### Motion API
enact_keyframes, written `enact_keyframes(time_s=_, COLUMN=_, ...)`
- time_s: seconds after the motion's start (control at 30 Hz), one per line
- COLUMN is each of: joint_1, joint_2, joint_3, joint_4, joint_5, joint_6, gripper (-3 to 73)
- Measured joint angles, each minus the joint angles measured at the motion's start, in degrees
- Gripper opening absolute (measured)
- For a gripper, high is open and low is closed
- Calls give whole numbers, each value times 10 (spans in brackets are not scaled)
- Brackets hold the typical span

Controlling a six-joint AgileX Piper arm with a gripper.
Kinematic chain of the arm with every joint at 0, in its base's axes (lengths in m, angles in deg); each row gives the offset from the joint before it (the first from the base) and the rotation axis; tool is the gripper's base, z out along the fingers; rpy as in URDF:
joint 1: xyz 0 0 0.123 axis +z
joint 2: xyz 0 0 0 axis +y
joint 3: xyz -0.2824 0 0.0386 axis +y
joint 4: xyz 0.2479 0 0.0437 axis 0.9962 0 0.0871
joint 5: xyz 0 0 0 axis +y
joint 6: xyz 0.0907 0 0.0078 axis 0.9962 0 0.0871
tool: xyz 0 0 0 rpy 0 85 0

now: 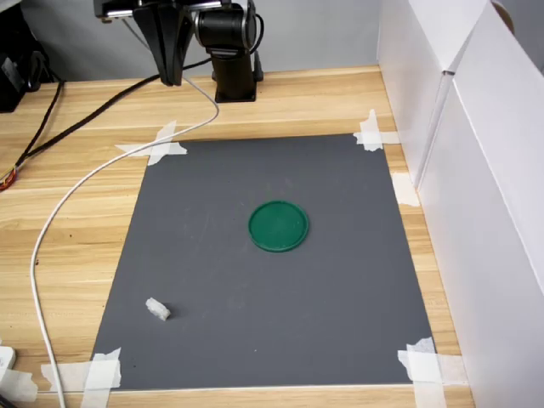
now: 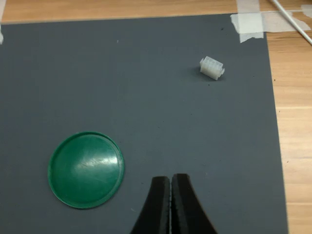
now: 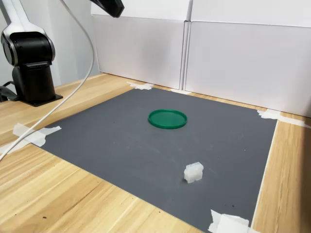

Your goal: Grasp a white terminal and put it in the green lid.

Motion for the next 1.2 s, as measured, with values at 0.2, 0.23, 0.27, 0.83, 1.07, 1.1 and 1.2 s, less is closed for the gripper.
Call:
enact_keyframes(time_s=0.2, joint_1=0, joint_2=71, joint_3=-64, joint_4=-18, joint_5=44, joint_6=-29, gripper=-15)
enact_keyframes(time_s=0.23, joint_1=0, joint_2=83, joint_3=-73, joint_4=-19, joint_5=49, joint_6=-32, gripper=-15)
enact_keyframes(time_s=0.27, joint_1=0, joint_2=95, joint_3=-82, joint_4=-20, joint_5=53, joint_6=-34, gripper=-15)
enact_keyframes(time_s=0.83, joint_1=0, joint_2=306, joint_3=-289, joint_4=-29, joint_5=190, joint_6=-85, gripper=-15)
enact_keyframes(time_s=1.07, joint_1=0, joint_2=373, joint_3=-370, joint_4=-41, joint_5=209, joint_6=-139, gripper=-15)
enact_keyframes(time_s=1.1, joint_1=0, joint_2=380, joint_3=-382, joint_4=-42, joint_5=209, joint_6=-148, gripper=-15)
enact_keyframes(time_s=1.2, joint_1=0, joint_2=399, joint_3=-416, joint_4=-49, joint_5=217, joint_6=-187, gripper=-15)
